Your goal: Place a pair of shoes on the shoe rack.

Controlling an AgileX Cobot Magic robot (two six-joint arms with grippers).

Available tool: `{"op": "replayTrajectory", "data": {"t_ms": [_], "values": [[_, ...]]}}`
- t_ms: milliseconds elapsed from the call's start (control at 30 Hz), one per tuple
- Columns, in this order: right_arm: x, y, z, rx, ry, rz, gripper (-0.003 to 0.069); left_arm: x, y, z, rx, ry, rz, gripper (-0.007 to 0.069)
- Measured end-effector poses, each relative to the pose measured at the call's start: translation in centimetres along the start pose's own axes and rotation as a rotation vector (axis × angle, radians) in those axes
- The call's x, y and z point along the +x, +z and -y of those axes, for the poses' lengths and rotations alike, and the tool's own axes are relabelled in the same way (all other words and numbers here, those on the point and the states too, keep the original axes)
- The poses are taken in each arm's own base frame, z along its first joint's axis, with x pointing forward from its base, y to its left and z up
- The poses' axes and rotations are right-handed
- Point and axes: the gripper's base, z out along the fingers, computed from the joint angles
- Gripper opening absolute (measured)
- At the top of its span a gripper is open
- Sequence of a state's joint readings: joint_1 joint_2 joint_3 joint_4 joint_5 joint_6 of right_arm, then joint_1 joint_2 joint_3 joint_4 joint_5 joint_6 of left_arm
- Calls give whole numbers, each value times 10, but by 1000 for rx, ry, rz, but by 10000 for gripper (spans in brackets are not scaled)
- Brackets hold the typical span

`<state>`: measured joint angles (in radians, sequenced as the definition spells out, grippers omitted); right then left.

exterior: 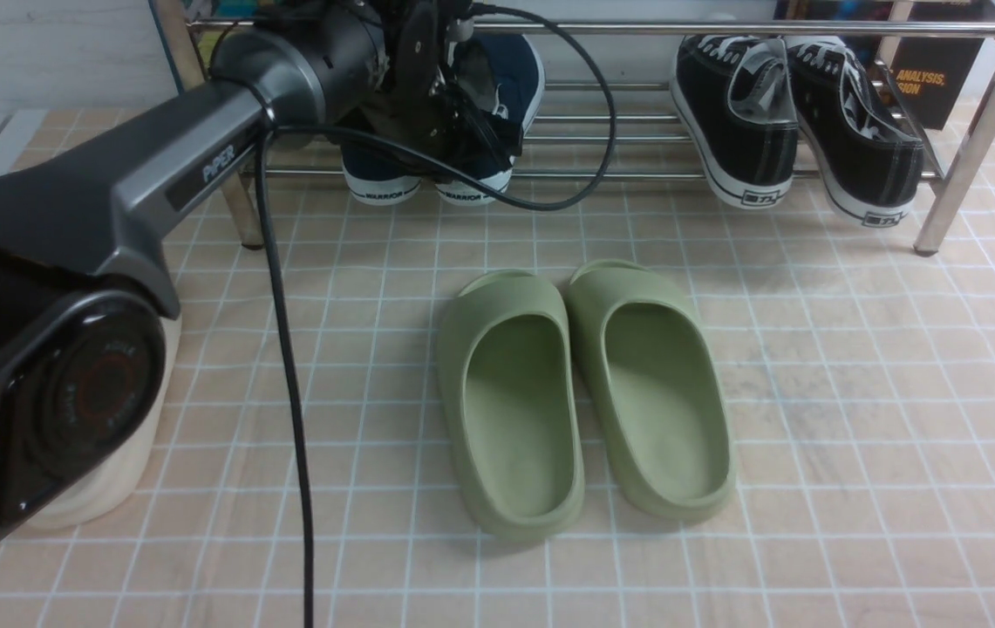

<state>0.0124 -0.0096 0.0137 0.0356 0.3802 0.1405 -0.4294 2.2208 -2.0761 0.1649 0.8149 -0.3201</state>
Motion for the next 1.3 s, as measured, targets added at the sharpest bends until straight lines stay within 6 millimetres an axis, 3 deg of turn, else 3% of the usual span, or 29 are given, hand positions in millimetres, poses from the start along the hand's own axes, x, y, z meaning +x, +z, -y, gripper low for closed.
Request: {"op": "replayTrajectory", "data": {"t_ms": [133,267,367,433,500,533,600,633,800,867,900,1000,1200,1233,1300], "values": [[0,0,0,0,0,0,238,2,-7,-1,-11,4,-40,22],[0,0,0,0,0,0,238,-7,-35,-3,-9,23,-27,22],[0,0,0,0,0,0,238,-15,-67,-5,-5,69,1,22],[0,0,0,0,0,0,238,-23,-111,-10,-6,118,27,22],[0,0,0,0,0,0,238,-25,-132,-12,-5,138,43,22],[0,0,0,0,0,0,238,-28,-164,-15,-4,161,74,22],[0,0,0,0,0,0,238,-30,-209,-21,0,175,137,22],[0,0,0,0,0,0,238,-29,-246,-26,6,173,204,22],[0,0,0,0,0,0,238,2,-350,-44,37,159,427,22],[0,0,0,0,0,0,238,13,-362,-47,44,159,465,22],[0,0,0,0,0,0,238,31,-373,-52,53,162,509,22],[0,0,0,0,0,0,238,83,-377,-61,87,138,585,22],[0,0,0,0,0,0,238,183,-351,-75,171,57,709,22],[0,0,0,0,0,0,238,205,-340,-78,166,72,718,22],[0,0,0,0,0,0,238,229,-330,-82,155,98,738,22]]}}
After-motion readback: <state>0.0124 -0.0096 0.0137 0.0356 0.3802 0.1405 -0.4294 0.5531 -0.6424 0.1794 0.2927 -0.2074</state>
